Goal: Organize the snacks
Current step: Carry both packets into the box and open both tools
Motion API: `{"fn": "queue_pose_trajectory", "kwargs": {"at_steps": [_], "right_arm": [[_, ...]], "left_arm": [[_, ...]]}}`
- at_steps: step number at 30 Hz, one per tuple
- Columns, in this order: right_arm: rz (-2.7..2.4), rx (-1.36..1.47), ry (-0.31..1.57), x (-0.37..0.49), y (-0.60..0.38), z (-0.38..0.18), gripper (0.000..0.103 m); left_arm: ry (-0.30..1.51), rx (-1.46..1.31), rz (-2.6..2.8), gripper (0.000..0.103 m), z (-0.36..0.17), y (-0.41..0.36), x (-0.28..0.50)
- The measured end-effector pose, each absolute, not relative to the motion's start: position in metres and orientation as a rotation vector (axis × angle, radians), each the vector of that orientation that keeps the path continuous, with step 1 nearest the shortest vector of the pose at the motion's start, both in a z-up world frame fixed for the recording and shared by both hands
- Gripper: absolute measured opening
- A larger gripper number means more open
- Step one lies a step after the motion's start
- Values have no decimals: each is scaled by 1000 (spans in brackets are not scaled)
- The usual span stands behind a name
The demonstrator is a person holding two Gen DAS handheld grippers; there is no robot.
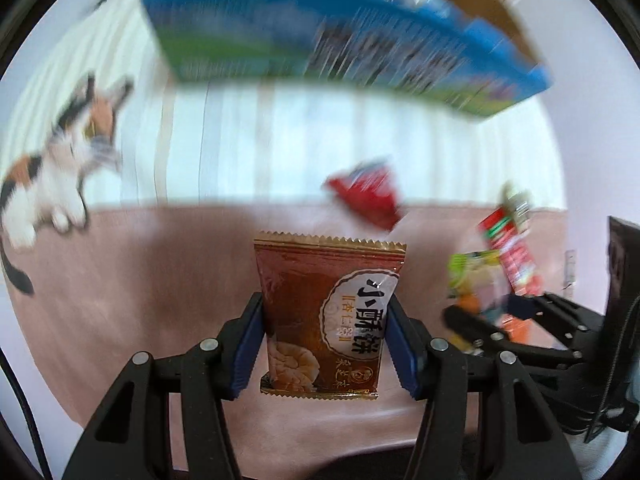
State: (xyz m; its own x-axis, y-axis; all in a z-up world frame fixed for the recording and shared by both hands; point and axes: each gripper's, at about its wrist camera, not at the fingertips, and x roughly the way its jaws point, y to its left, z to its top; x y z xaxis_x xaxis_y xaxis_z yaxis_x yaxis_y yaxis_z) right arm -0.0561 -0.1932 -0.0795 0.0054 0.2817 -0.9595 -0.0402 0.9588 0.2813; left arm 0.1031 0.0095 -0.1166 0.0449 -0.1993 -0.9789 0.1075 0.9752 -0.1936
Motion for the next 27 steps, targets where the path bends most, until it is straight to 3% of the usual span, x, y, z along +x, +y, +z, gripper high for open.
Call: {"fn": "queue_pose_trajectory", "kwargs": {"at_steps": [10,19,27], "right_arm": [[325,280,1275,9,-217,53,56],[209,201,1115,128,-242,88,56],[129,129,1147,226,-251,66,56]], "left_arm": [[1285,-107,-284,54,-8,6,175],[1253,-26,-167,54,-11,9,270],[1323,12,-91,55,-54,22,333]]}}
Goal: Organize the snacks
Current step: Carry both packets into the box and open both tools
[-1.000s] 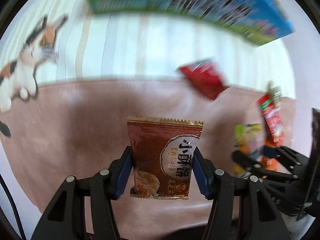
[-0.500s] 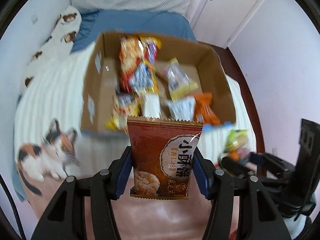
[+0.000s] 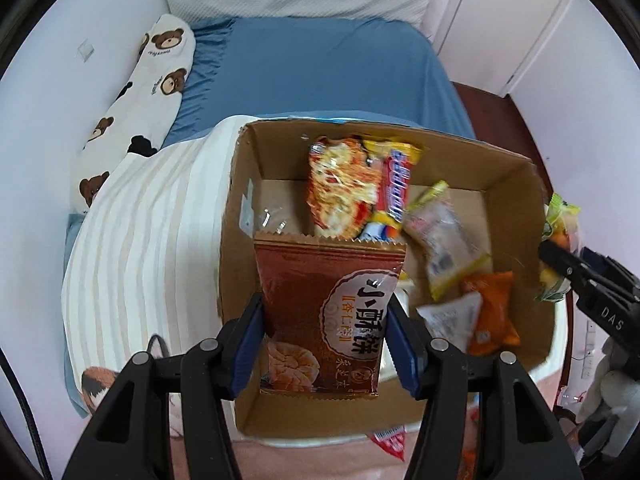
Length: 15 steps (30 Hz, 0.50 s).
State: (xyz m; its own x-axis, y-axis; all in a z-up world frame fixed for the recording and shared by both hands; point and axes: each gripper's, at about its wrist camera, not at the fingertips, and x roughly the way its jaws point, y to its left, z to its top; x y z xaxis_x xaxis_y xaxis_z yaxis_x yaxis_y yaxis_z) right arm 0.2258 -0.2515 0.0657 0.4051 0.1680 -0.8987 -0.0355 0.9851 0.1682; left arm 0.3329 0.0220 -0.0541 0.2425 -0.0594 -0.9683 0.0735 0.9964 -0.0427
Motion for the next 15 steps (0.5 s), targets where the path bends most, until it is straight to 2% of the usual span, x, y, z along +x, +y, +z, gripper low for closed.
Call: {"fn": "queue_pose_trajectory", "kwargs": {"at_steps": [7,10,11,12,13,15], "right_arm": [[79,75,1201,277,-247,33,56],[58,74,1239,295,-248,20,60],[57,73,1248,299,-248,17,66],[54,71,1257,303,-247,13,82],[48,69,1264,307,-248,11,89],[47,82,1261,310,-251,11,93]], "left_arm": [[1389,34,-26,55,-93,32,369],[1405,13,-17,61,-106,37,379],[1410,-2,-28,69,-108,38,381],[1405,-16,-49,77,-108,37,382],[1404,-10,-48,85,-108,36,382],[1402,-10,-52,90,-107,34,382]]}}
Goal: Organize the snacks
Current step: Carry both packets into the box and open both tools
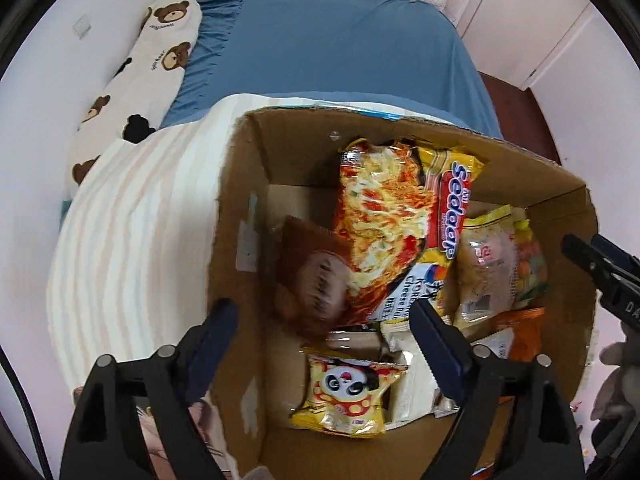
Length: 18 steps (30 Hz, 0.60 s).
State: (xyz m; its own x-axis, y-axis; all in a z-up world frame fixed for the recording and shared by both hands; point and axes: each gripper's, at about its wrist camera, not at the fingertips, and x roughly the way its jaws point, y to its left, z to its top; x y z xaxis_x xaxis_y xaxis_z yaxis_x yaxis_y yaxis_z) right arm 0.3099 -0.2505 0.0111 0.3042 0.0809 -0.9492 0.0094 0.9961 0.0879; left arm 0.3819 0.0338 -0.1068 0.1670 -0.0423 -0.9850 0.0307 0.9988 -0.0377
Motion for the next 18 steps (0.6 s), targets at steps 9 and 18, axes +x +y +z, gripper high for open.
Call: {"fn": "queue_pose_trajectory", "kwargs": {"at_steps": [9,18], "right_arm": [[28,111,1269,295,-258,17,96],[34,98,1247,236,-242,26,96]], "left_arm": [[1370,21,-25,90,-98,28,367],[1288,10,-45,90,-73,23,322]]}}
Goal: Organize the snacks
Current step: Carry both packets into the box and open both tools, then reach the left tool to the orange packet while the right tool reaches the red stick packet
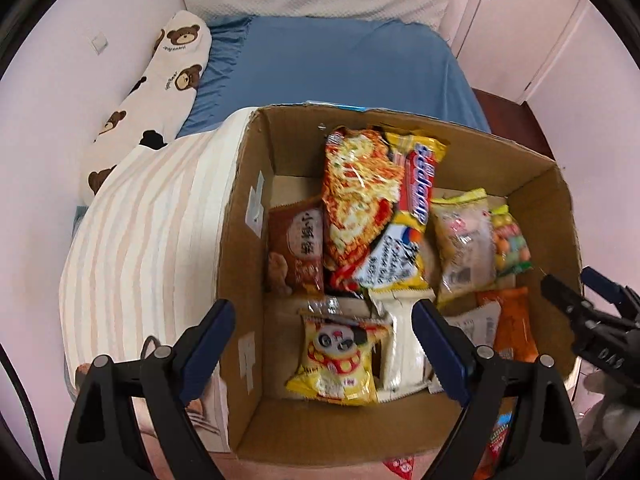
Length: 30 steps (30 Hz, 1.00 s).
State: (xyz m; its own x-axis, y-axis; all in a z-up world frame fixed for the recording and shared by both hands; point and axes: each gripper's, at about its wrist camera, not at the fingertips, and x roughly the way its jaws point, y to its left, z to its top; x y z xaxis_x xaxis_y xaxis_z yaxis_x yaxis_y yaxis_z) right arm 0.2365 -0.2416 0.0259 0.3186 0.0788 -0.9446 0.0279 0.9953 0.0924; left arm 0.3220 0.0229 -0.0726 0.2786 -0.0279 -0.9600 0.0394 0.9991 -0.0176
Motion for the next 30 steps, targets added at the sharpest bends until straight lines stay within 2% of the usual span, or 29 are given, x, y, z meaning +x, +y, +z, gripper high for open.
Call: {"fn": "queue_pose_trajectory", "kwargs": {"at_steps": [7,18,30], "right_arm": [[34,103,1200,191,-232,44,96],[19,108,1016,105,-227,116,96],[4,191,946,39,-233,146,96]], "left_arm": [[1191,39,-59,90,-43,19,282],[1045,42,-99,90,6,14,207],[998,35,-138,90,21,11,156]]}}
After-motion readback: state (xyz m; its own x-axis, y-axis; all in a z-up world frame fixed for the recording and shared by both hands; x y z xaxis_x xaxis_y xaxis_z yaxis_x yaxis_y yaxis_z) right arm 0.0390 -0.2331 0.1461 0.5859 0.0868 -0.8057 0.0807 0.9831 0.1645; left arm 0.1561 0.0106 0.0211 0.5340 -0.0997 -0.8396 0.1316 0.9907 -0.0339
